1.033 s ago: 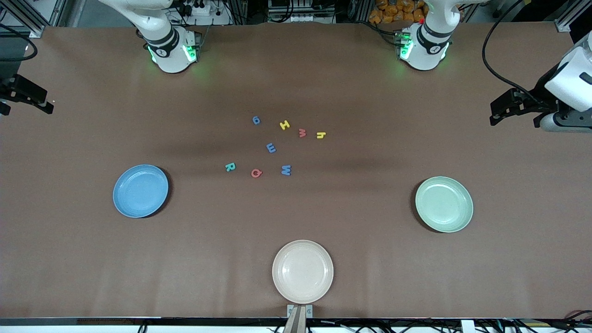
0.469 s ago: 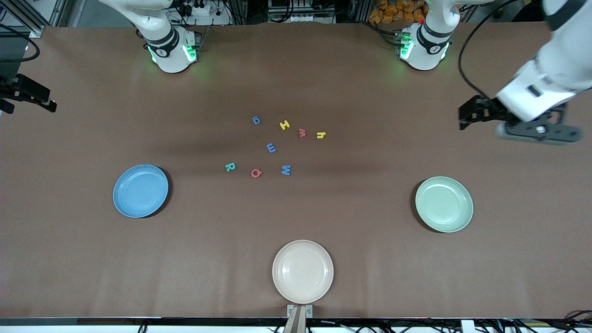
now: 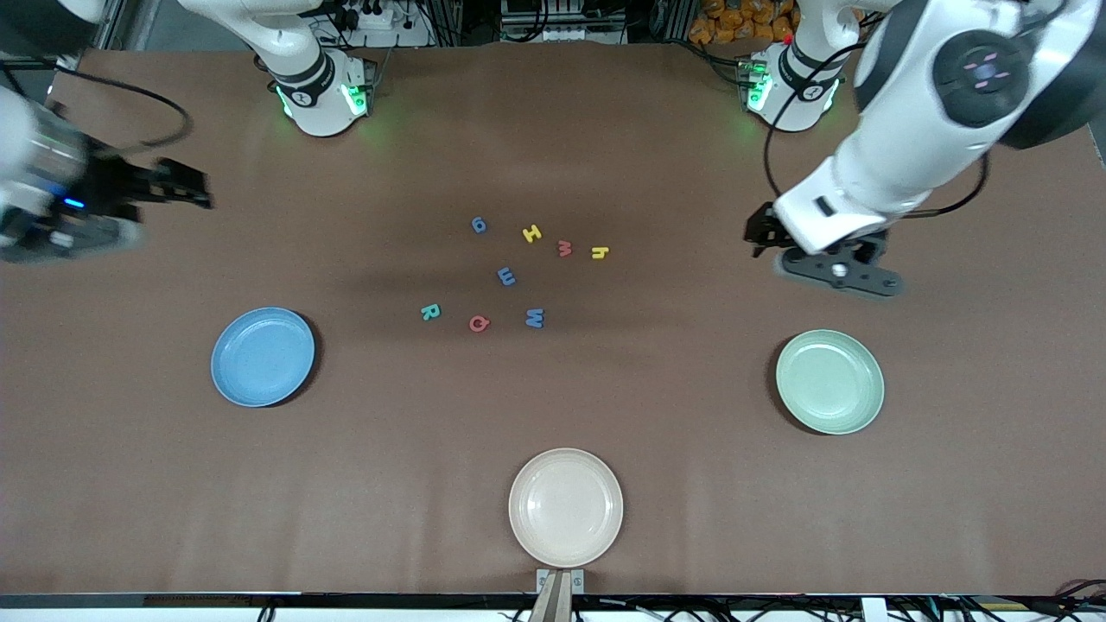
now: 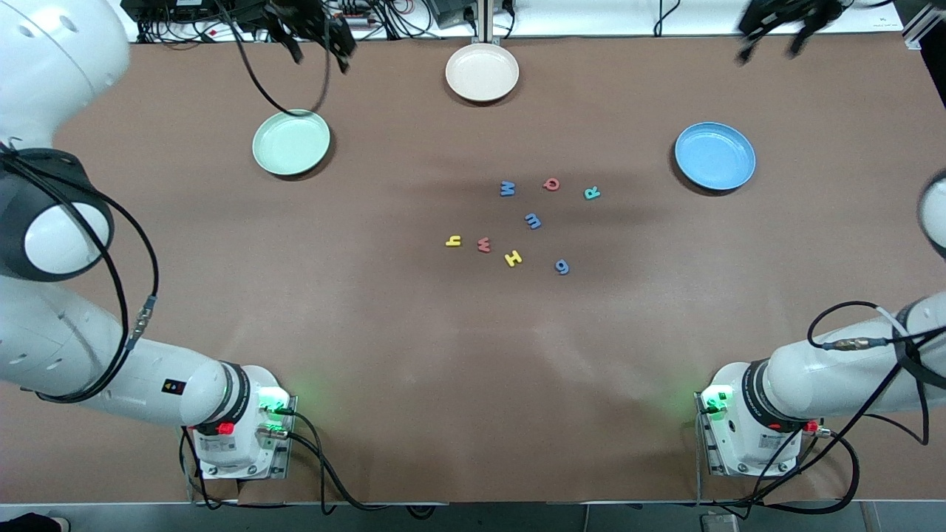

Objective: Sort uppercase to blue plate, lowercase to green plate

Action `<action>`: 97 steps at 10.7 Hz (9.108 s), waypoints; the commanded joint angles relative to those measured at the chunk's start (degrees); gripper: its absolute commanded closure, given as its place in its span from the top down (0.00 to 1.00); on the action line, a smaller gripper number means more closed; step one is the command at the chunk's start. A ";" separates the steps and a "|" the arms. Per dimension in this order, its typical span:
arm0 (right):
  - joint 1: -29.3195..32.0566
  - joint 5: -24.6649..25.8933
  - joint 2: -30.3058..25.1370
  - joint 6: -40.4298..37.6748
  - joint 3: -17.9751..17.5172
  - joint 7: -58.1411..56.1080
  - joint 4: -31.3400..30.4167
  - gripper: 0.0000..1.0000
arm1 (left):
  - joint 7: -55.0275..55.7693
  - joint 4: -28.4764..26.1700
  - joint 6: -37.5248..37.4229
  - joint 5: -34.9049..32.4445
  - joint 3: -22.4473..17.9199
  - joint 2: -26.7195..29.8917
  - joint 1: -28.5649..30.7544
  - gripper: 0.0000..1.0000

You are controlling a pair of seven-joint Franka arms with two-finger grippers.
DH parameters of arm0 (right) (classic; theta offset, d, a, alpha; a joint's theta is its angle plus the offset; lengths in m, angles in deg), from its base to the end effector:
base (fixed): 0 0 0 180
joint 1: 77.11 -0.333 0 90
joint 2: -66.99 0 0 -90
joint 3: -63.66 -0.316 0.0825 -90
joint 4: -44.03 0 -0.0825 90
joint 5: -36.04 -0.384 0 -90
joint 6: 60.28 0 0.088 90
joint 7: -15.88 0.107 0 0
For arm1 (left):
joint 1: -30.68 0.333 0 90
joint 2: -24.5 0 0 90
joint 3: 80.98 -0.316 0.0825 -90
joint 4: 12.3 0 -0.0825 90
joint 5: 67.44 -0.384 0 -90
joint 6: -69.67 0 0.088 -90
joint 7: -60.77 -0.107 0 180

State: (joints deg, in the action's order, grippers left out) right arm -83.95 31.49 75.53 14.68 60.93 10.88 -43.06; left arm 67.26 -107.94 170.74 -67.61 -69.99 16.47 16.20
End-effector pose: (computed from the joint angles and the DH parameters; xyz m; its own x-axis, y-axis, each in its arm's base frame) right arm 0.5541 0.1017 0.5471 0.9018 0.2629 -0.3430 0.2369 -0.9645 -0.1163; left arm 0.5453 -0.2529 0.5144 0.9447 -0.3247 -0.0452 -0.3242 -0.9458 0.0188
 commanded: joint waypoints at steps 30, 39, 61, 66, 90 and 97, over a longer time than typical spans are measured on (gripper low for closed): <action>-21.02 5.69 31.01 55.56 0.44 -20.92 -6.87 1.00 | 0.81 -26.79 50.01 -32.00 14.86 -22.29 -9.07 0.78; -21.29 5.69 32.76 61.18 0.53 -21.10 -8.28 1.00 | 0.63 -27.31 52.56 -32.00 15.73 -24.58 -9.16 0.57; -27.35 8.75 26.35 62.23 0.70 -12.85 -17.59 1.00 | -1.48 -1.48 28.30 -30.86 20.13 -31.78 34.52 0.18; -26.74 10.18 26.61 71.10 0.79 -12.49 -22.25 1.00 | 0.36 -0.51 27.17 -28.40 20.39 -31.17 32.25 1.00; 4.73 10.09 18.61 53.36 0.79 -31.92 -18.30 0.88 | 67.69 -4.98 32.26 -24.44 25.14 -37.15 -7.93 1.00; 4.29 9.48 19.93 53.89 0.70 -32.01 -18.21 1.00 | 69.45 -10.88 36.83 -28.66 24.52 -36.53 -7.05 0.82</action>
State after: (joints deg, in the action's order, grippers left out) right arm -79.86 40.79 94.61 68.50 62.22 -20.99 -62.26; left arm 134.25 -116.96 206.71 -94.19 -45.30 -20.82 8.77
